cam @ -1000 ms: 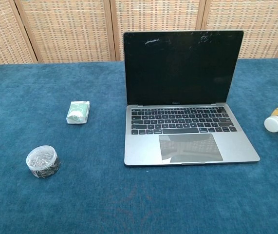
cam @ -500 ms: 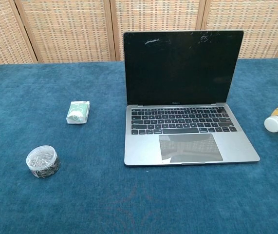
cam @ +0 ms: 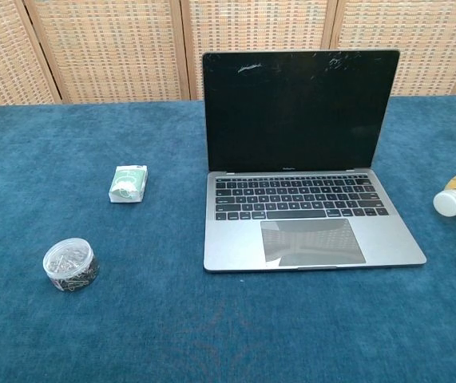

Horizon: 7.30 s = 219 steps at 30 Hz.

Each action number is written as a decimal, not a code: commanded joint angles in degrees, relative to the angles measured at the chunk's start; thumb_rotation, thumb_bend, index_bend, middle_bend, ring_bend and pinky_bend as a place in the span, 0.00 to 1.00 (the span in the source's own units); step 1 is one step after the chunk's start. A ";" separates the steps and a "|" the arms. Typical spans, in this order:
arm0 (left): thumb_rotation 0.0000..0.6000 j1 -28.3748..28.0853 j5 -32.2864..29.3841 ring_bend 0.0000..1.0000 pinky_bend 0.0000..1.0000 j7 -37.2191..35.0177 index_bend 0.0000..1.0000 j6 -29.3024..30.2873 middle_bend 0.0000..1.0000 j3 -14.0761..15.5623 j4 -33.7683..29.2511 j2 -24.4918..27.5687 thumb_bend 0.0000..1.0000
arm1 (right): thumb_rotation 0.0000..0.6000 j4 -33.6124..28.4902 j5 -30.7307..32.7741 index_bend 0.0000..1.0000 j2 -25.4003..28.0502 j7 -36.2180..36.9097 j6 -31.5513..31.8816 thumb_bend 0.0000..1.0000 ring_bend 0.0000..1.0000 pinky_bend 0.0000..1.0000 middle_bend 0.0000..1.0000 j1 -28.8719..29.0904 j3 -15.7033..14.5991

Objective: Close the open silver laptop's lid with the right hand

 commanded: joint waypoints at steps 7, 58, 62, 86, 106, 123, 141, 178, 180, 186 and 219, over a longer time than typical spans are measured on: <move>1.00 -0.09 -0.21 0.00 0.00 -0.43 0.00 -0.09 0.00 -0.22 0.30 -0.10 0.00 | 1.00 -1.49 0.20 0.03 0.23 0.08 0.08 0.05 0.00 0.00 0.00 0.36 0.75; 1.00 -1.71 -3.92 0.00 0.00 -0.85 0.00 -3.21 0.00 -1.85 3.70 -1.97 0.00 | 1.00 -14.58 47.99 0.09 -10.77 -46.67 -23.13 1.00 0.00 0.00 0.01 39.87 24.50; 1.00 -1.84 -3.99 0.00 0.00 -0.81 0.00 -3.20 0.00 -1.93 4.25 -2.37 0.00 | 1.00 -12.00 52.04 0.09 -11.83 -47.42 -23.25 1.00 0.00 0.00 0.01 42.69 25.26; 1.00 -2.85 -5.38 0.00 0.00 -1.20 0.00 -5.24 0.00 -1.89 5.52 -3.02 0.00 | 1.00 -9.24 71.26 0.14 -9.14 -48.88 -22.22 1.00 0.00 0.00 0.06 53.49 26.86; 1.00 -3.12 -5.96 0.00 0.00 0.09 0.00 -5.51 0.00 -1.92 6.09 -3.70 0.00 | 1.00 -3.04 73.33 0.22 -10.05 -45.60 -23.66 1.00 0.01 0.01 0.16 56.97 23.02; 1.00 -3.43 -5.63 0.00 0.00 0.96 0.00 -5.78 0.00 -1.54 5.75 -3.96 0.00 | 1.00 -4.77 71.41 0.33 -10.03 -44.31 -21.13 1.00 0.10 0.07 0.28 57.39 20.61; 1.00 -3.35 -4.11 0.00 0.00 1.33 0.00 -4.99 0.00 -0.71 5.45 -3.89 0.00 | 1.00 -11.72 71.41 0.43 -9.19 -46.23 -14.22 1.00 0.18 0.15 0.43 57.27 19.53; 1.00 -3.06 -1.13 0.00 0.00 0.86 0.00 -3.63 0.00 0.62 5.03 -3.58 0.00 | 1.00 -26.10 71.42 0.48 -6.97 -47.97 -1.34 1.00 0.21 0.19 0.49 50.11 14.84; 1.00 -3.02 -0.98 0.00 0.00 0.98 0.00 -3.52 0.00 0.68 5.00 -3.60 0.00 | 1.00 -26.92 71.02 0.48 -6.87 -47.86 -0.77 1.00 0.21 0.19 0.49 49.73 14.64; 1.00 -2.94 -0.49 0.00 0.00 1.61 0.00 -3.34 0.00 0.91 4.96 -3.79 0.00 | 1.00 -30.47 69.37 0.48 -7.18 -47.82 1.43 1.00 0.21 0.20 0.49 48.39 13.51; 1.00 -2.88 -0.21 0.00 0.00 2.26 0.00 -3.78 0.00 1.17 5.31 -4.25 0.00 | 1.00 -26.85 63.91 0.48 -13.39 -40.56 -1.76 1.00 0.21 0.20 0.49 40.43 7.08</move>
